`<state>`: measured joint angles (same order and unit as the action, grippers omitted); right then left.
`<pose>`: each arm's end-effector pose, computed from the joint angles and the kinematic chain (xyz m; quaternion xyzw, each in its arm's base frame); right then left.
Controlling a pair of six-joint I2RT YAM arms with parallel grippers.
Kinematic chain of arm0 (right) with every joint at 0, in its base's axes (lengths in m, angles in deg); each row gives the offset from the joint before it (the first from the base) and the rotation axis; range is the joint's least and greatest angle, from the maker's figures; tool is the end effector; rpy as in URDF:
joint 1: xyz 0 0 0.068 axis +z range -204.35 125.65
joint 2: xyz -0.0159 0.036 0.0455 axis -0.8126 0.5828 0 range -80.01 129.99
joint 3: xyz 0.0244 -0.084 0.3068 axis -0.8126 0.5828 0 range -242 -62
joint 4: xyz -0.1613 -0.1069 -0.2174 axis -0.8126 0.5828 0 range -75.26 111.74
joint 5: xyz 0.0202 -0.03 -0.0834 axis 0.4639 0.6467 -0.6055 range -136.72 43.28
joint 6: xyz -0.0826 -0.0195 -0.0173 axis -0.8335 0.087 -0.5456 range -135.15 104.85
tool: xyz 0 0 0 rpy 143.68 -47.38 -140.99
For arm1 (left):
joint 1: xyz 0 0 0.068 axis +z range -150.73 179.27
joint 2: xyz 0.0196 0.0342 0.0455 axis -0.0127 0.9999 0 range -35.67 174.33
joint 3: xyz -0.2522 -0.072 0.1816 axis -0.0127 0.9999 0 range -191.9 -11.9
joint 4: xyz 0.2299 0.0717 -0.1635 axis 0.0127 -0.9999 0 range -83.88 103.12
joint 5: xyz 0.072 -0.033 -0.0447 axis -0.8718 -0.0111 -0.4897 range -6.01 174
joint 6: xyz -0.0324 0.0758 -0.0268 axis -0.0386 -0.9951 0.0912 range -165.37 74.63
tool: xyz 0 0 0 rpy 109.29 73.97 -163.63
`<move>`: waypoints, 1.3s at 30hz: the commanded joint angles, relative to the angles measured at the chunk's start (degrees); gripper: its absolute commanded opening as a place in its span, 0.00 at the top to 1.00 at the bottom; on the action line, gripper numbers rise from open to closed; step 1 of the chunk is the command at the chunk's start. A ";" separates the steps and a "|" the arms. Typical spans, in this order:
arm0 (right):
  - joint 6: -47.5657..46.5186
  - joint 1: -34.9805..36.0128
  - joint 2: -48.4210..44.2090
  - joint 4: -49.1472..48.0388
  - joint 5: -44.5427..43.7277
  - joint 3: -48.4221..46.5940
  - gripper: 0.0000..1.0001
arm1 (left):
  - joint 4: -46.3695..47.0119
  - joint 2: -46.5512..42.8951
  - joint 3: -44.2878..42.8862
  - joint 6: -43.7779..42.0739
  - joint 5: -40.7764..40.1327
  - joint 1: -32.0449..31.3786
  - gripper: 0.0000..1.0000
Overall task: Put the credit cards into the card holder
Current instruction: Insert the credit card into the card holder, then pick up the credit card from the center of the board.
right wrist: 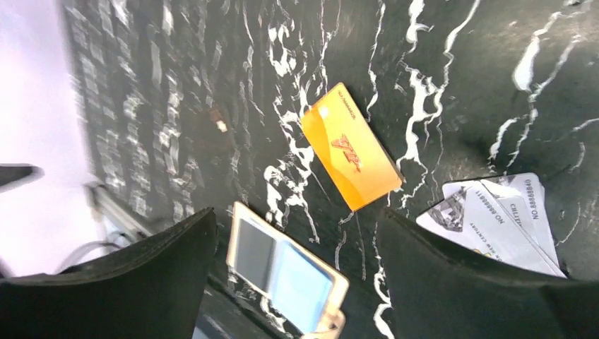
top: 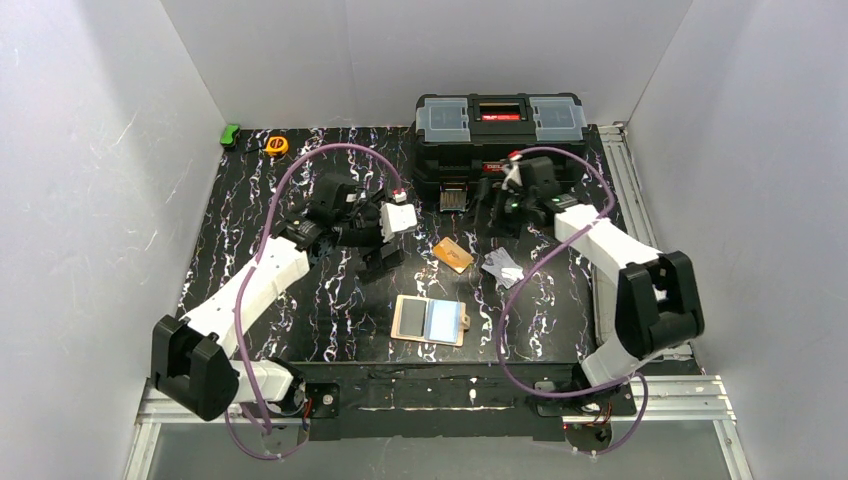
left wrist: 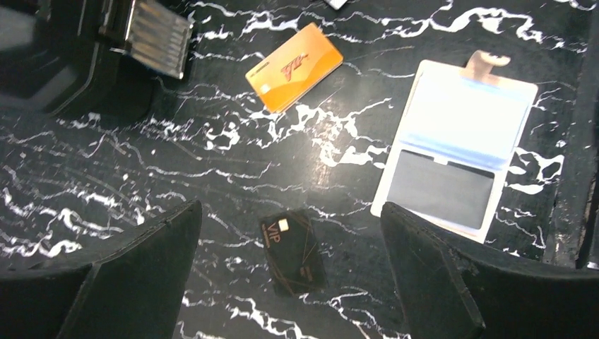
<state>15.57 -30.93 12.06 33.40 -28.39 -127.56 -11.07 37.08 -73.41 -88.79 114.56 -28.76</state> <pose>0.3655 0.1846 0.2511 -0.0025 0.9146 0.3025 0.2682 0.2681 -0.1868 0.3348 0.5987 0.6254 -0.1729 0.4697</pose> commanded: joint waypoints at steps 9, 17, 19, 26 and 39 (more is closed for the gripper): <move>-0.85 -2.33 1.86 -6.63 -1.44 -2.29 0.30 | 14.60 10.13 2.22 -7.96 8.56 0.43 0.31; -2.02 -0.38 10.96 -11.42 -1.53 -3.69 0.31 | 29.96 17.65 8.49 -18.87 9.03 -1.90 0.60; -1.89 -0.32 12.19 -12.83 -1.15 -2.88 0.29 | 31.24 19.35 8.37 -19.29 8.92 -2.55 0.64; -2.10 0.93 16.21 -14.70 0.11 -2.24 0.28 | 34.24 22.09 8.84 -19.51 8.67 -4.29 0.67; -2.18 2.78 19.28 -14.37 0.66 0.94 0.30 | 31.46 21.24 8.73 -19.22 5.10 -4.31 0.71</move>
<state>14.44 -29.34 28.98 19.04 -29.07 -128.52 21.92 59.60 -64.84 -107.52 119.85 -33.00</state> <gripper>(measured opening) 0.713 0.289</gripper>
